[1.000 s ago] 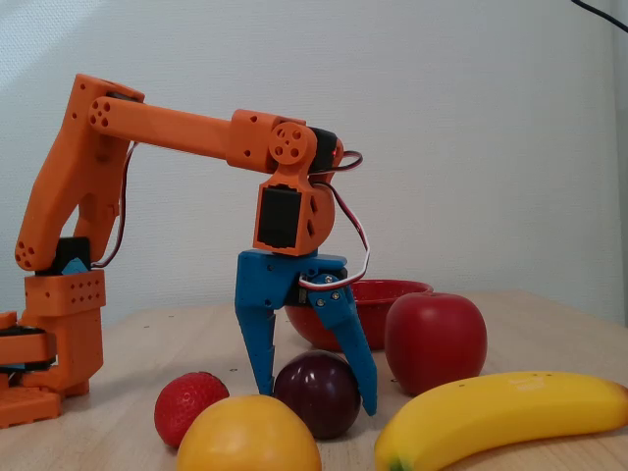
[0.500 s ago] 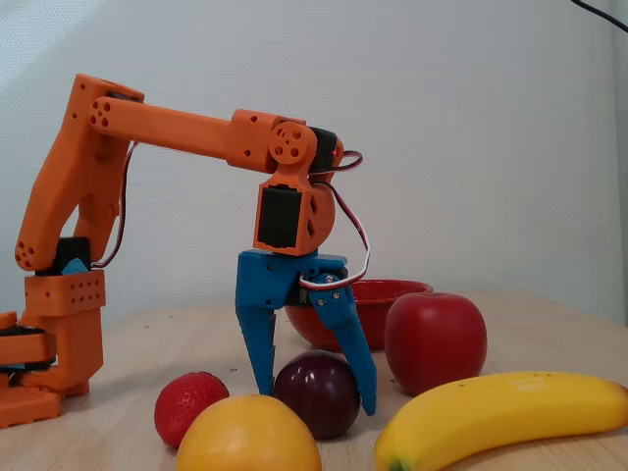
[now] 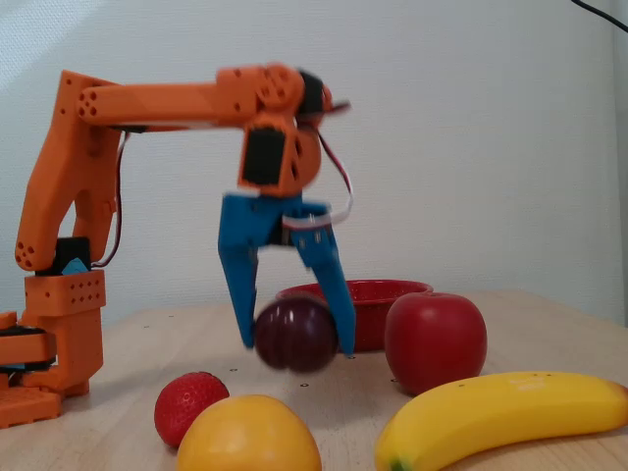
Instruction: Put the plum in the red bowl.
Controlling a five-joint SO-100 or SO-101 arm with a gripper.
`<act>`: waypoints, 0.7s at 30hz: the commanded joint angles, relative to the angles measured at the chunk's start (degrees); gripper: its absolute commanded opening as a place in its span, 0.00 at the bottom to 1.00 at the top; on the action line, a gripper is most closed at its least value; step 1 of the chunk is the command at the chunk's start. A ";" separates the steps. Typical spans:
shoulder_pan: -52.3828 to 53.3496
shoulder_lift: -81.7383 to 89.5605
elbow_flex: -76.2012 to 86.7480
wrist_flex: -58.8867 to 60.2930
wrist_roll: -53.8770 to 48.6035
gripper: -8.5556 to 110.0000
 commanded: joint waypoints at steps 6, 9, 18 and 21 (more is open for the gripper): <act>7.56 14.33 -9.14 7.29 -3.52 0.07; 11.43 16.70 -10.11 8.00 -5.80 0.07; 28.21 22.24 -13.71 6.24 -12.74 0.07; 34.45 21.88 -16.61 5.45 -15.03 0.07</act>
